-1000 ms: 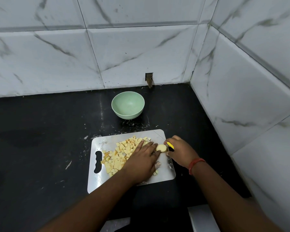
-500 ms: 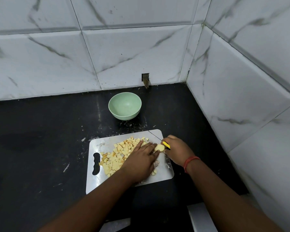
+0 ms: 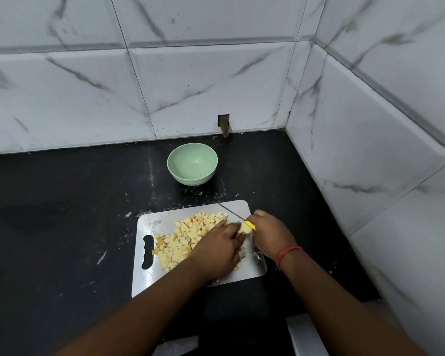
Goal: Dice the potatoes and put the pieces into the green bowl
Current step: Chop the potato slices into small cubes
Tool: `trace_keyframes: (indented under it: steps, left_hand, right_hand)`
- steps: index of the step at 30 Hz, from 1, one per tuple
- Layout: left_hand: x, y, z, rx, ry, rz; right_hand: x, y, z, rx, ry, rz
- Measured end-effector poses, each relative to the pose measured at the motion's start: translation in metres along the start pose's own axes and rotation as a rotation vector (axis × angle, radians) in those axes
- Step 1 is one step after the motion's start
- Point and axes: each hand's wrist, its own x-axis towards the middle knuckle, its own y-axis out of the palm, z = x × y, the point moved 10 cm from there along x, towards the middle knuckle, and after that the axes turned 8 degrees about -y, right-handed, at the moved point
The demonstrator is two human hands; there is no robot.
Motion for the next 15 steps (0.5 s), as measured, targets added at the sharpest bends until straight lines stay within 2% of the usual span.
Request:
trace_keyframes:
  steps: [4,8,15]
  left_hand:
    - [0.001,0.0,0.0,0.059,0.0,0.013]
    - [-0.001,-0.004,-0.001,0.061,0.005,0.002]
    - [-0.004,0.0,-0.005,0.089,0.066,0.064]
  right_hand:
    - [-0.002,-0.002,0.001,0.006,0.012,0.007]
    - [-0.01,-0.017,-0.015,0.18,0.193,-0.084]
    - [-0.038,0.001,-0.007,0.13,0.366,0.123]
